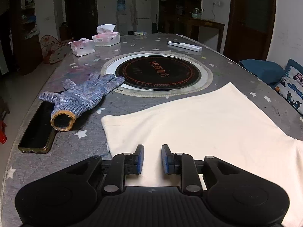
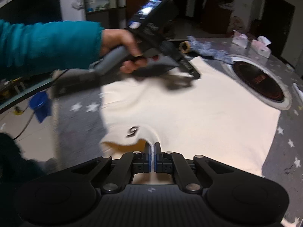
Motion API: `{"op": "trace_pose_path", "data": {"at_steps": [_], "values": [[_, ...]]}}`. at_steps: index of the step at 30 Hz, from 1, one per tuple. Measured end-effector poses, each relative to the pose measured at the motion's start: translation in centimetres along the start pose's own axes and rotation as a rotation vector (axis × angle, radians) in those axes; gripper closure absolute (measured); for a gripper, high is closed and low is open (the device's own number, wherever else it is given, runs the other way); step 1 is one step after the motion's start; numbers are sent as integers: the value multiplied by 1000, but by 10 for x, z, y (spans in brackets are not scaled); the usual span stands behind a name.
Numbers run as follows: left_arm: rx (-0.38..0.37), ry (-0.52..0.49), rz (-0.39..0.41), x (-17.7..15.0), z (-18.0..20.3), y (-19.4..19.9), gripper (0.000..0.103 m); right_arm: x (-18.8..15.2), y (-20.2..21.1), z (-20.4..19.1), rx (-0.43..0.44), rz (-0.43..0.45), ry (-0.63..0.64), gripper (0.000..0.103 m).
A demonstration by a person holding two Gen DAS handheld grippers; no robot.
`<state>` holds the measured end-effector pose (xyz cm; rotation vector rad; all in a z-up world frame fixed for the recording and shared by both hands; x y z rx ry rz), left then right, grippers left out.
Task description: Fold clothes
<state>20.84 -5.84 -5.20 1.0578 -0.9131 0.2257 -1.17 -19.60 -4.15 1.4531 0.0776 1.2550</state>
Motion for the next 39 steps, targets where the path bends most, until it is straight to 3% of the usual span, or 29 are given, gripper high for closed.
{"op": "trace_pose_path", "data": {"at_steps": [5, 10, 16, 20, 24, 28, 30, 34, 35, 38, 39], "values": [[24, -17, -4, 0, 0, 1, 75, -18, -3, -10, 19, -39, -11, 99], [7, -28, 17, 3, 14, 15, 75, -19, 18, 12, 11, -13, -138, 90], [-142, -78, 40, -4, 75, 30, 75, -45, 29, 88, -218, -12, -428, 86], [-285, -115, 5, -26, 131, 30, 75, -78, 31, 127, -346, -49, -582, 78], [-384, -199, -34, -54, 181, 31, 75, -116, 33, 155, -432, -91, -698, 78], [-393, -271, -59, -78, 202, 32, 70, -139, 49, 174, -571, -85, -717, 76], [-389, -289, -48, -83, 205, 36, 69, -154, 58, 186, -665, -91, -729, 64], [-392, -276, -47, -87, 204, 40, 66, -182, 69, 204, -825, -139, -743, 63], [-390, -275, -47, -88, 204, 40, 66, -184, 72, 207, -845, -132, -747, 63], [-381, -264, -46, -86, 203, 39, 66, -167, 70, 201, -796, -69, -723, 63], [-379, -262, -46, -86, 203, 39, 65, -160, 68, 199, -775, -51, -708, 57]]}}
Point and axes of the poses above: each gripper's, at about its wrist camera, not at the fingertips, and y roughly against the way its jaws point, z to its right, x to its top, the point moved 10 cm from there along -y, roughly the way its jaws point, and after that the axes turned 15 degrees about -x, right-handed, at the moved point
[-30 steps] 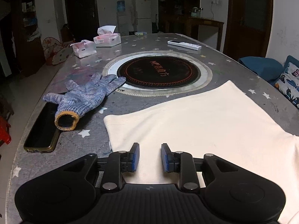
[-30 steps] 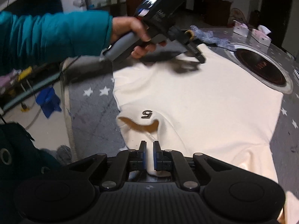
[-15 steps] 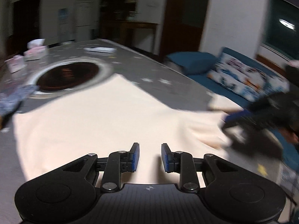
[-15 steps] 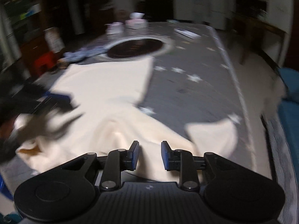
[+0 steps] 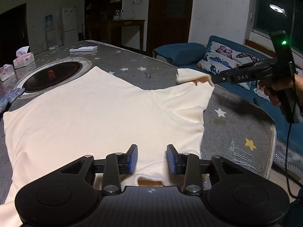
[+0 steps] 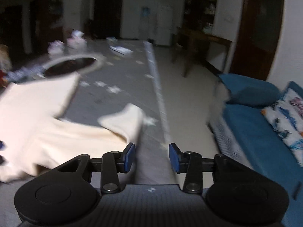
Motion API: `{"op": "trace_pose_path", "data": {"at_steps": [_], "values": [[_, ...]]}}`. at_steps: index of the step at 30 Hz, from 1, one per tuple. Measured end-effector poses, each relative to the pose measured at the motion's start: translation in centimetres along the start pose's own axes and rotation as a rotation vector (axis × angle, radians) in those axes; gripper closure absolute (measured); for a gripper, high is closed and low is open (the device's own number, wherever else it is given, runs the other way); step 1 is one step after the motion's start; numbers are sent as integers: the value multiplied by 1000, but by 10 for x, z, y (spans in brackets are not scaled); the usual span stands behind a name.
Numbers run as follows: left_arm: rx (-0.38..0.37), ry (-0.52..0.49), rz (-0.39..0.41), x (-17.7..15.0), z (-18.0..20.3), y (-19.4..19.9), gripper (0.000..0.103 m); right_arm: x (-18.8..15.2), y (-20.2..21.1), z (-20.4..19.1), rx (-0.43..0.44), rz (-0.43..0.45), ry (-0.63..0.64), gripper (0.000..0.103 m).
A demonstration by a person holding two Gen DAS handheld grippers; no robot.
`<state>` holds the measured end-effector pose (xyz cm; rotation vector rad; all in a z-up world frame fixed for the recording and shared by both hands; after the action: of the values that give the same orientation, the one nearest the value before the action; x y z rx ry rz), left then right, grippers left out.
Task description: Fold clothes
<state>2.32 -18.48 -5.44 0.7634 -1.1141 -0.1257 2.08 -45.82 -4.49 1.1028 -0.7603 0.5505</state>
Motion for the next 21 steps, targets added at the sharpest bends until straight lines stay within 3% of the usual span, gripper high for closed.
{"op": "trace_pose_path", "data": {"at_steps": [2, 7, 11, 13, 16, 18, 21], "values": [[5, 1, 0, 0, 0, 0, 65, 6, -1, -11, 26, 18, 29, 46], [11, 10, 4, -2, 0, 1, 64, 14, -29, -27, -12, 15, 120, 46], [13, 13, 7, -3, 0, 2, 63, 16, -47, 6, -146, 3, 26, 38], [12, 12, 8, -3, 0, 2, 62, 14, -51, 31, -190, -26, -83, 38], [10, 11, 6, -3, 1, 1, 60, 11, -46, 53, -230, -13, -134, 37], [10, 10, 7, -3, 1, 1, 59, 10, -39, 56, -214, -3, -146, 37], [13, 11, 8, -4, 2, 2, 59, 11, -28, 41, -112, 8, -145, 38]]}}
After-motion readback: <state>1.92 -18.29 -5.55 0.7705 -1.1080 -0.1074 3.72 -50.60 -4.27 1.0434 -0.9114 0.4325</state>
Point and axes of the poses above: each gripper's, at about its wrist camera, not at the fingertips, and y roughly against the way its jaws point, z to its right, x to its top, the point moved 10 cm from there along -y, roughly the way its jaws point, and after that the axes turned 15 degrees about -x, right-handed, at the moved point
